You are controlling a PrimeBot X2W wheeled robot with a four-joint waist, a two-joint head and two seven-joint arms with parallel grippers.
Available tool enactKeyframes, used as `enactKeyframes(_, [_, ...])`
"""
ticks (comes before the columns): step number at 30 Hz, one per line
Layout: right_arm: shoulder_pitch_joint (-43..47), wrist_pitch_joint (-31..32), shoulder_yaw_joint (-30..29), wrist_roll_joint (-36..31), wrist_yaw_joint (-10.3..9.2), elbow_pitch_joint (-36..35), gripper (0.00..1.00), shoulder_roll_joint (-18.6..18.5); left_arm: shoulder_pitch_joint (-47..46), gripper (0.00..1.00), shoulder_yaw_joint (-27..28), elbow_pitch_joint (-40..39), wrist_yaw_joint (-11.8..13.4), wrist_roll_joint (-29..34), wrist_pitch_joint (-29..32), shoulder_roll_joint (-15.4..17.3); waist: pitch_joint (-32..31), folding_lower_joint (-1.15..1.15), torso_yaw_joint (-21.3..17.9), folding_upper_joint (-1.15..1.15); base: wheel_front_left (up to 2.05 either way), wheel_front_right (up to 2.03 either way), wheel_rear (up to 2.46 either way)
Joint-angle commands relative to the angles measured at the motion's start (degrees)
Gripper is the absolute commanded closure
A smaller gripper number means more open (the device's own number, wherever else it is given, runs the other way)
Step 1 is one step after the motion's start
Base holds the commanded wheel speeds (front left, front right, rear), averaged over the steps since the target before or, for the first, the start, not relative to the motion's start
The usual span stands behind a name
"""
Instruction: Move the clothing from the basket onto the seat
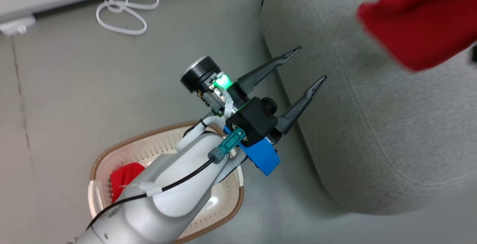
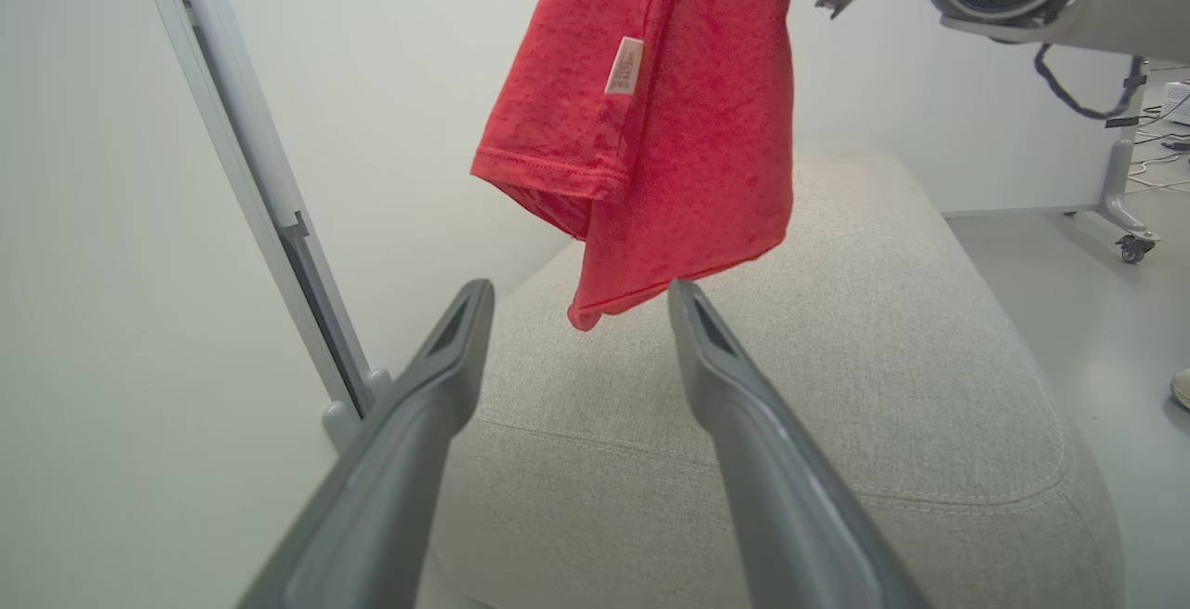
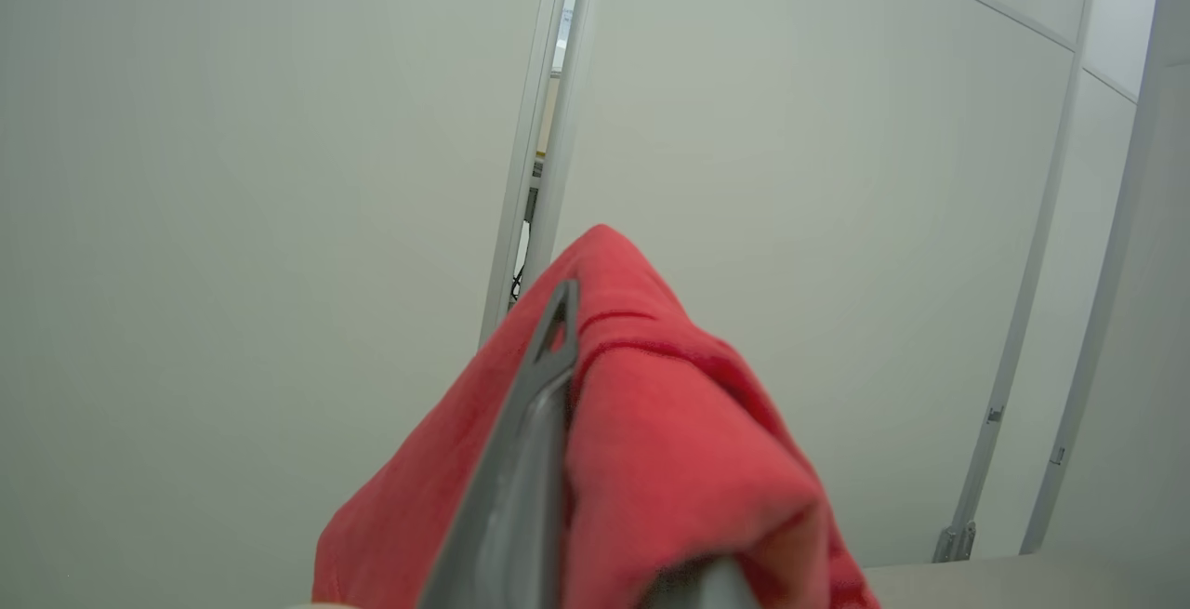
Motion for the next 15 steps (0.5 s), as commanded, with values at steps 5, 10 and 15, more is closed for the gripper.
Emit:
enactKeyframes(5, [-9.62,-0.22,-5.39,1.00,0.03,2.13,1.00,-6.57,-4.48,0.00,-1.20,0.42,-0.08,1.36,-0.05,-0.30,9.69,0.00,2.81,0.00,0.00,0.00,0.00])
enactKeyframes(10, [-17.34,-0.22,-9.45,3.03,0.03,7.70,1.00,-13.24,-8.21,0.00,-2.68,0.94,-0.27,2.28,-0.11,-0.71,15.35,0.00,4.51,0.00,0.00,0.00,0.00])
enactKeyframes(15, [-20.73,-0.22,-8.99,3.90,0.03,17.47,1.00,-15.93,-10.03,0.00,-3.46,1.75,-0.34,2.36,-0.16,-0.86,18.52,0.00,5.25,0.00,0.00,0.00,0.00])
